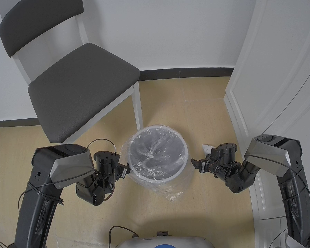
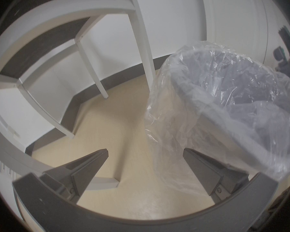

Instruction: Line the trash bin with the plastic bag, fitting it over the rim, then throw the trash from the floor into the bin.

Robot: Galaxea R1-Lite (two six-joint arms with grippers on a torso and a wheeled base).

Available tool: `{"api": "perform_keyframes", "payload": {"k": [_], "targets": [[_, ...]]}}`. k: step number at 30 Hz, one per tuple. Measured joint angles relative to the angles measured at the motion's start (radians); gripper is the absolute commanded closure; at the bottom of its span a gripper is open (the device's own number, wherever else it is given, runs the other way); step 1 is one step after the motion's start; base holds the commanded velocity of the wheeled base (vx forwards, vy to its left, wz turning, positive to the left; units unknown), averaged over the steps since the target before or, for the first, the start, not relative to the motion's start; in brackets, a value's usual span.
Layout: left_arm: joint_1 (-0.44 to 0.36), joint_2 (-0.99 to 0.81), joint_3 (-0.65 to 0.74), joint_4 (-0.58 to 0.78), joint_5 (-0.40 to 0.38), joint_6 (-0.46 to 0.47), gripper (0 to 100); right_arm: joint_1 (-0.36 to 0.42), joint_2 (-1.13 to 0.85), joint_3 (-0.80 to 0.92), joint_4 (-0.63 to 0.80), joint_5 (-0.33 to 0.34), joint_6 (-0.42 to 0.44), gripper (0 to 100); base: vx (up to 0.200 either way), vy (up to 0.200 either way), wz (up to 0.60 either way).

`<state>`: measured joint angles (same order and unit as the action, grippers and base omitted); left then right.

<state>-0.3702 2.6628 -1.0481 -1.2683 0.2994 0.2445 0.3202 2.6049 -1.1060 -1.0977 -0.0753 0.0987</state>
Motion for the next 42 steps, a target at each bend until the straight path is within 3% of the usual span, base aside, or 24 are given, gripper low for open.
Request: {"api": "perform_keyframes", "payload": {"k": [10, 14, 20, 24, 31, 38, 42], "targets": [[-0.032, 0.012, -0.088, 0.181, 0.002, -0.17, 0, 0.024, 0.042, -0.034, 0.009, -0.006, 0.044, 0, 0.0, 0.0, 0.0], [-0.033, 0.012, -0.111, 0.186, 0.03, -0.178, 0, 0.029, 0.048, -0.05, 0.013, -0.006, 0.05, 0, 0.0, 0.0, 0.0], [-0.027, 0.023, -0.164, 0.18, 0.187, -0.141, 0, 0.04, 0.058, -0.09, 0.043, -0.007, 0.053, 0, 0.0, 0.0, 0.0], [-0.02, 0.033, -0.186, 0.173, 0.207, -0.118, 0, 0.051, 0.068, -0.136, 0.076, -0.033, 0.06, 0, 0.0, 0.0, 0.0], [-0.016, 0.023, -0.129, 0.17, 0.195, -0.112, 0, 0.05, 0.047, -0.103, 0.09, -0.043, 0.044, 0, 0.0, 0.0, 0.0], [-0.017, -0.072, 0.04, 0.169, 0.074, -0.108, 0, 0.042, -0.036, -0.008, 0.099, -0.038, -0.01, 0, 0.0, 0.0, 0.0], [-0.016, -0.151, 0.105, 0.169, 0.042, -0.106, 0, 0.04, -0.097, 0.047, 0.093, -0.037, -0.044, 0, 0.0, 0.0, 0.0]]}}
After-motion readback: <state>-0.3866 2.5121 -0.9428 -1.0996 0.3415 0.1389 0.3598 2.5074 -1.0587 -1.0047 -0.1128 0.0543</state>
